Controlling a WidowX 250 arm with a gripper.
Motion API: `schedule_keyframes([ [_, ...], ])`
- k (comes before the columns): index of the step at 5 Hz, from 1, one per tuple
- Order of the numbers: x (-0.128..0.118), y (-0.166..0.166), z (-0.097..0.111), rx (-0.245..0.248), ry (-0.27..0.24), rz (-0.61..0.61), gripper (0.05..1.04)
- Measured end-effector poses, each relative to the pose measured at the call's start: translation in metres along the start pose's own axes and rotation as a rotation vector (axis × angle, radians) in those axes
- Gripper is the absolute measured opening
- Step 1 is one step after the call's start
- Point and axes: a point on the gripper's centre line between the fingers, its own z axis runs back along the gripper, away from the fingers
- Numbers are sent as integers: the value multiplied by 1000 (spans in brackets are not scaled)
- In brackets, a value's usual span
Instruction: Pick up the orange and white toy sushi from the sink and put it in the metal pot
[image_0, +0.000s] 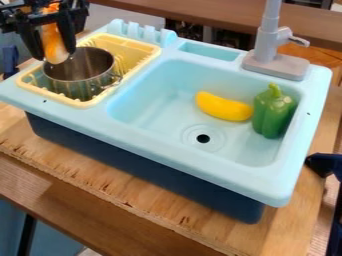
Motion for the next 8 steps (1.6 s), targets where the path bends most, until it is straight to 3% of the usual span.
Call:
schedule_keyframes([
  [2, 17, -6, -16, 14, 21, -13, 564],
  [4, 11, -46, -45, -57, 54, -83, 564],
  [5, 7, -53, -57, -48, 87, -122, 642],
  [6, 5, -53, -56, -51, 100, -130, 911],
  [7, 3, -52, -56, -44, 109, -111, 994],
  [8, -4, -51, -39, -51, 89, -121, 995],
])
